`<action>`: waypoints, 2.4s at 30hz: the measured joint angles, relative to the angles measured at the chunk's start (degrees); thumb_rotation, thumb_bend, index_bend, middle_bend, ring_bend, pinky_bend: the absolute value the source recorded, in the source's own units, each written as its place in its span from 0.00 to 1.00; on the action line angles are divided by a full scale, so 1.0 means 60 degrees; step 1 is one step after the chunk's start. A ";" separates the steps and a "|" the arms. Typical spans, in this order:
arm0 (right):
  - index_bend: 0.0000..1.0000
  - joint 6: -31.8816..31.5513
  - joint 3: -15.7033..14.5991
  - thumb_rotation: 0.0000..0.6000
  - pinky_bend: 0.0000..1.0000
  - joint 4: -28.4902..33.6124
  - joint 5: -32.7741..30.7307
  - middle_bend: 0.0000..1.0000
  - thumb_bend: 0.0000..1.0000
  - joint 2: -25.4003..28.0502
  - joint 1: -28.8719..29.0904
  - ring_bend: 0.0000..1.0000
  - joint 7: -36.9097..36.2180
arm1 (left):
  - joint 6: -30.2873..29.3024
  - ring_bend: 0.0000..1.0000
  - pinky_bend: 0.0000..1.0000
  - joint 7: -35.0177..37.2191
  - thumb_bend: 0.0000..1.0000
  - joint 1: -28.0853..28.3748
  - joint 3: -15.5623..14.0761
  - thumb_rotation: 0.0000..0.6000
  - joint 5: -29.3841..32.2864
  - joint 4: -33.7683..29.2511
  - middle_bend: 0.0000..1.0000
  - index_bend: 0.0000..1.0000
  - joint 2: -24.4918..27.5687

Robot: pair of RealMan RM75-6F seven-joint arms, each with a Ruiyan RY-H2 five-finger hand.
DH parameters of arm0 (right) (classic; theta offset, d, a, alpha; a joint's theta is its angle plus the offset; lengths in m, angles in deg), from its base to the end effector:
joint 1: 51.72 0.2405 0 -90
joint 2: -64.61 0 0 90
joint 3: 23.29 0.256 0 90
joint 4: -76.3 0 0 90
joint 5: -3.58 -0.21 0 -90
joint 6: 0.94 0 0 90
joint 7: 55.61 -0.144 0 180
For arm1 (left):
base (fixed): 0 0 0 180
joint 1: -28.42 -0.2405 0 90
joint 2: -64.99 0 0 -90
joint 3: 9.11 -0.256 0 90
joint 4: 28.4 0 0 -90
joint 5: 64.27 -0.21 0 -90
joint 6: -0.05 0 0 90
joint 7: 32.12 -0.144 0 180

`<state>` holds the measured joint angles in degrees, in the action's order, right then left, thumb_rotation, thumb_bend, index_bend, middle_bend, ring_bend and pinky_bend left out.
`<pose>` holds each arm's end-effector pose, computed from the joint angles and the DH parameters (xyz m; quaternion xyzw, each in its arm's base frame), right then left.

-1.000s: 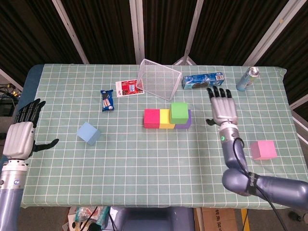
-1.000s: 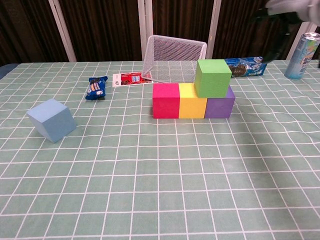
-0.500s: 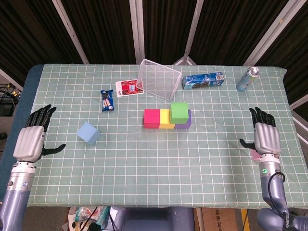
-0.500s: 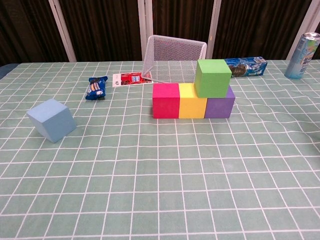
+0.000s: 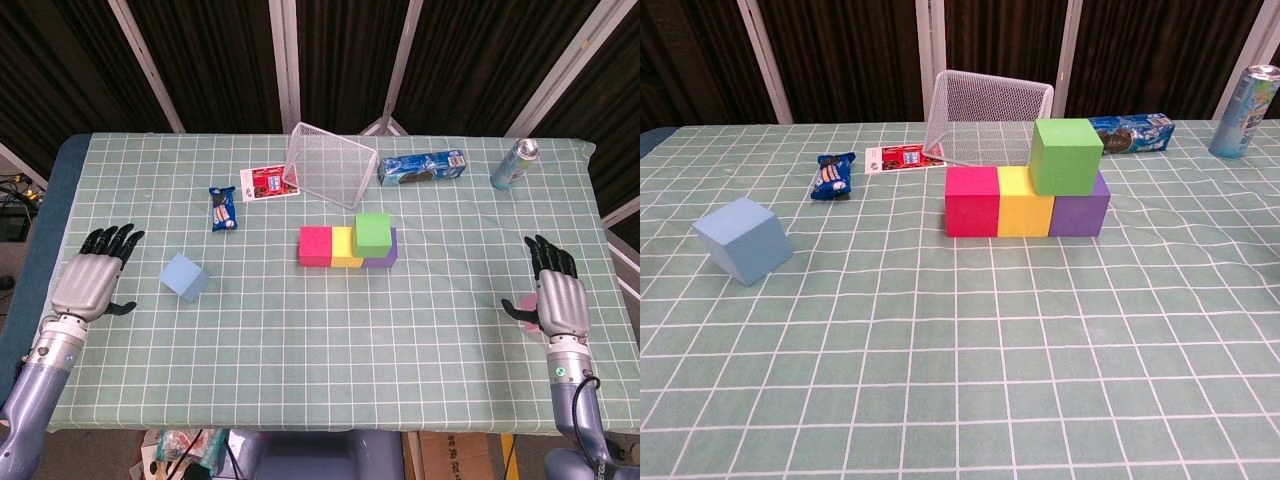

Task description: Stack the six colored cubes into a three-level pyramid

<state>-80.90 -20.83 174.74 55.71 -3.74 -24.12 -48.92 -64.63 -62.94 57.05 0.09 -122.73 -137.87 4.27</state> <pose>-0.2752 -0.2820 0.1306 0.5225 -0.4767 0.3742 0.5998 -0.2125 0.2916 0.1283 -0.6938 -0.3635 -0.2830 0.5535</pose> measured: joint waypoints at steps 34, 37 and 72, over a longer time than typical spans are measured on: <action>0.00 0.0645 0.0949 1.00 0.00 -0.0197 0.0295 0.00 0.24 -0.0257 -0.0653 0.00 0.0044 | 0.4033 0.00 0.01 -0.1057 0.12 0.3170 -0.0904 1.00 0.1776 0.4025 0.32 0.00 -0.2261; 0.00 0.0710 0.1036 1.00 0.00 -0.0167 0.0298 0.00 0.24 -0.0239 -0.0707 0.00 -0.0018 | 0.3883 0.02 0.01 -0.1001 0.21 0.3173 -0.0961 1.00 0.1820 0.4082 0.40 0.00 -0.2382; 0.00 0.1077 0.1523 1.00 0.00 0.0028 0.0535 0.00 0.24 -0.0221 -0.1046 0.00 0.0001 | 0.1123 0.07 0.01 -0.1551 0.26 0.4351 0.0669 1.00 0.7733 0.3083 0.47 0.04 -0.3411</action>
<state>-74.44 -11.69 174.90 58.91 -5.07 -30.39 -48.92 -57.89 -72.24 83.16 4.10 -76.34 -119.37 -16.20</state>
